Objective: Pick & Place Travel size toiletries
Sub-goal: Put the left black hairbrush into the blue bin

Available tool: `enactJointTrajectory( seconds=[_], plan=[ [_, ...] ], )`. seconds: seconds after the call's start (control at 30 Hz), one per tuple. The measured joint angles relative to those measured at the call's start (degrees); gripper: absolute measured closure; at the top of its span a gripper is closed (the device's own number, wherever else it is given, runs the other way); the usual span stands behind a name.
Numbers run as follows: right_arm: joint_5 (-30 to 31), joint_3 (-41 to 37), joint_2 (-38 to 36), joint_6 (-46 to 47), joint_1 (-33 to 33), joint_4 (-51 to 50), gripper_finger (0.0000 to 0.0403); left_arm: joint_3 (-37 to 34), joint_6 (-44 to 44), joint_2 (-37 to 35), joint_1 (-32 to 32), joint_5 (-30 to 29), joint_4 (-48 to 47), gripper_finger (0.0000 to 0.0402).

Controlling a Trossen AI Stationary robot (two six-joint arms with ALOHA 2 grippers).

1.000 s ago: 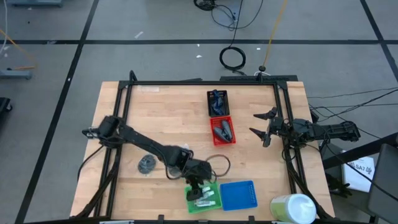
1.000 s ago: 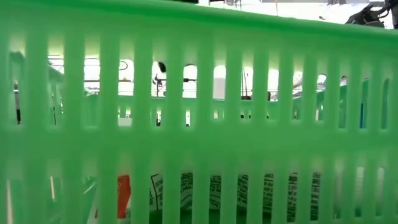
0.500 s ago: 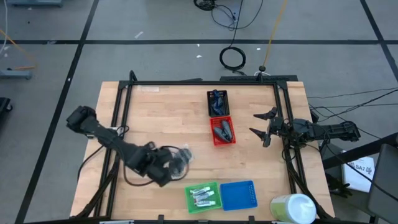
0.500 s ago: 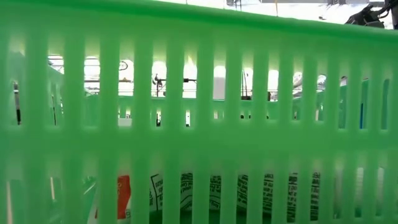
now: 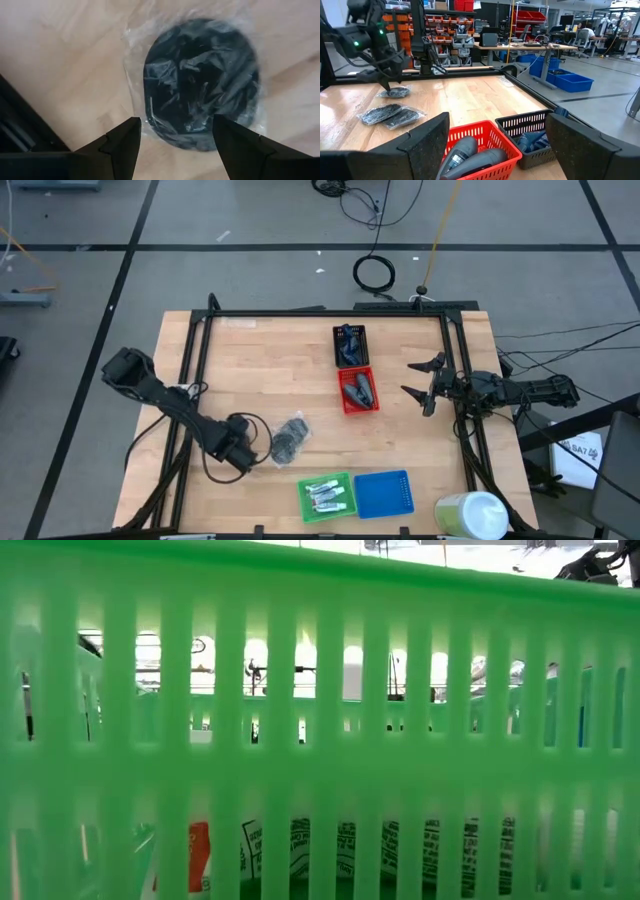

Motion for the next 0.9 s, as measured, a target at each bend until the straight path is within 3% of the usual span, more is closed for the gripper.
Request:
enactJointTrajectory(
  seconds=[0.2, 0.37, 0.63, 0.73, 0.9],
  plan=[
    [0.00, 0.01, 0.00, 0.00, 0.01, -0.02, 0.0085, -4.84, 0.55, -0.35, -0.07, -0.05, 8.19, 0.0160],
    [0.00, 0.01, 0.00, 0.00, 0.00, -0.02, 0.0085, -5.28, 0.57, -0.34, -0.35, -3.52, 10.30, 0.0160],
    [0.00, 0.01, 0.02, 0.00, 0.02, -0.02, 0.0085, -5.43, 2.03, -0.26, 0.02, -2.92, 11.08, 0.0165],
    [0.00, 0.01, 0.02, -0.02, 0.00, 0.00, 0.0085, -5.48, 2.44, -0.18, 0.03, -2.37, 14.10, 0.0188],
    [0.00, 0.00, 0.01, -0.01, 0.01, -0.01, 0.0085, -5.50, 5.54, -0.09, 0.17, -2.45, 18.29, 0.0261]
  ],
)
